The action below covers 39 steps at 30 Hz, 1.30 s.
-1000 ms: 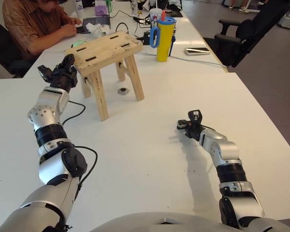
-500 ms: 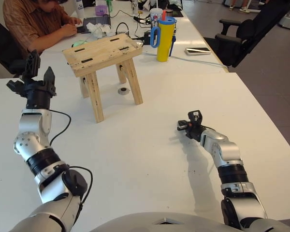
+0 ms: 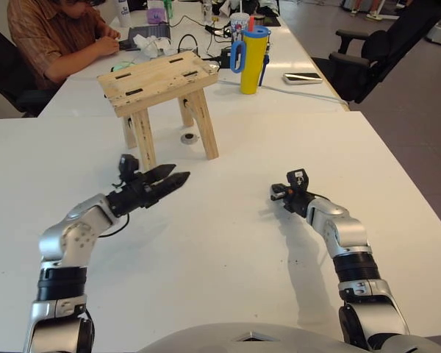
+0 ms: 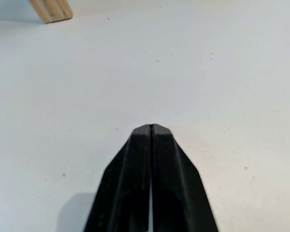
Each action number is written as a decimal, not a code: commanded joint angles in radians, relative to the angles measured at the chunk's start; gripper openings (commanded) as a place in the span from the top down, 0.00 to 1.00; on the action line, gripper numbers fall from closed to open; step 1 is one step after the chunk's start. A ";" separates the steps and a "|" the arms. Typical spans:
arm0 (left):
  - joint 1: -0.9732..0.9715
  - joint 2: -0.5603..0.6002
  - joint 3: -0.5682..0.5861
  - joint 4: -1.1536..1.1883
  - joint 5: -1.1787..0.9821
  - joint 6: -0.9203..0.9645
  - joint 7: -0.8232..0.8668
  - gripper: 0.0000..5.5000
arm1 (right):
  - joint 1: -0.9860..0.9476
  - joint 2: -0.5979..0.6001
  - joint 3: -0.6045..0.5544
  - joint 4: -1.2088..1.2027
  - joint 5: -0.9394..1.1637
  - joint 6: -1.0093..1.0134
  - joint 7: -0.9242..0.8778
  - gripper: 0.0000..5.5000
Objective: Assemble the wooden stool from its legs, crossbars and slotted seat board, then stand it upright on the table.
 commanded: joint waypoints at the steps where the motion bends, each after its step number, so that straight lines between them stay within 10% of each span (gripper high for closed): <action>1: -0.271 0.111 -0.202 0.543 0.436 -0.434 -0.050 0.20 | -0.027 0.015 0.072 0.079 -0.033 0.032 0.038 1.00; 11: -0.717 0.273 -0.448 1.229 1.005 -0.709 0.838 0.20 | -0.043 0.007 0.138 0.073 -0.056 0.010 0.077 1.00; 22: -0.386 0.006 0.002 0.944 0.541 -0.956 0.715 0.20 | -0.105 0.130 0.003 0.007 0.006 -0.244 -0.047 1.00; 29: -0.174 -0.266 -0.015 0.380 0.436 -0.833 0.803 0.20 | -0.132 0.172 -0.050 0.012 -0.033 -0.438 -0.164 1.00; 39: -0.209 -0.319 0.064 0.336 0.423 -0.745 0.803 0.20 | -0.212 0.261 -0.052 0.113 -0.025 -0.550 -0.183 1.00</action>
